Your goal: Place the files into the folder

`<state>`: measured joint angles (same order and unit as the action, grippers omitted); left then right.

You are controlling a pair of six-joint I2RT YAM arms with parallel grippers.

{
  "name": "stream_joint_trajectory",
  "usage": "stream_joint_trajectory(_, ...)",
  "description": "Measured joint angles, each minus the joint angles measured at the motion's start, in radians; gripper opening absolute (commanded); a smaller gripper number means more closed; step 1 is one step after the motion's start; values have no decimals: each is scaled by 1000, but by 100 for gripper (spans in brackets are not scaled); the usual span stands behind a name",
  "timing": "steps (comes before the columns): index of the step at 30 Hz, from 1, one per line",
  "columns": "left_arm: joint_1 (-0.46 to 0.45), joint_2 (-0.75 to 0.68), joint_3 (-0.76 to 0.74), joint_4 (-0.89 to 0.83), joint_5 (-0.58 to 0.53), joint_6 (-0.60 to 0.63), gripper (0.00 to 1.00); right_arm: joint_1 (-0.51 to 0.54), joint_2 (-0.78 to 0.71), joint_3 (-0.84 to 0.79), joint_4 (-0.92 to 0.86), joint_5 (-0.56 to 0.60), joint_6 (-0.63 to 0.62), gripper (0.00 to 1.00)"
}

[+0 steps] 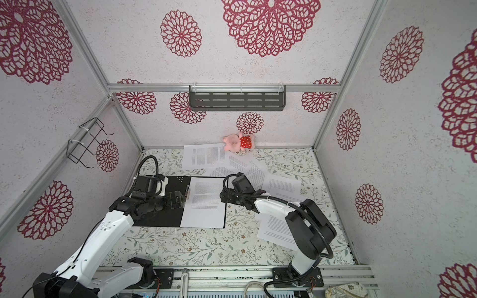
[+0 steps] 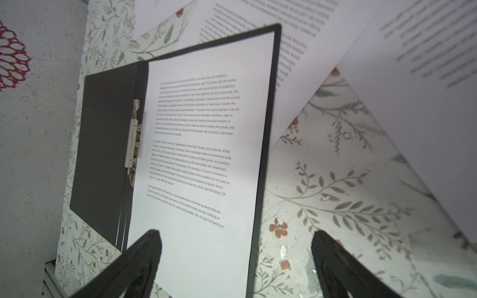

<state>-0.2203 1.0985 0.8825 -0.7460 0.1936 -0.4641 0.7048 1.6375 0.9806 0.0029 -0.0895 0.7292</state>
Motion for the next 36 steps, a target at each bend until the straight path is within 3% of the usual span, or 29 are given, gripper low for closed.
stream_joint_trajectory(12,-44,337,122,2,-30,-62,69,-183,-180,-164,66,-161,-109,89)
stream_joint_trajectory(18,-56,520,240,7,-56,-77,57,-192,-192,-190,84,-209,-120,89)
stream_joint_trajectory(23,-61,690,351,3,-114,-80,54,-216,-226,-224,90,-248,-136,90)
stream_joint_trajectory(36,-58,901,519,-36,-198,-66,44,-309,-260,-286,89,-337,-136,90)
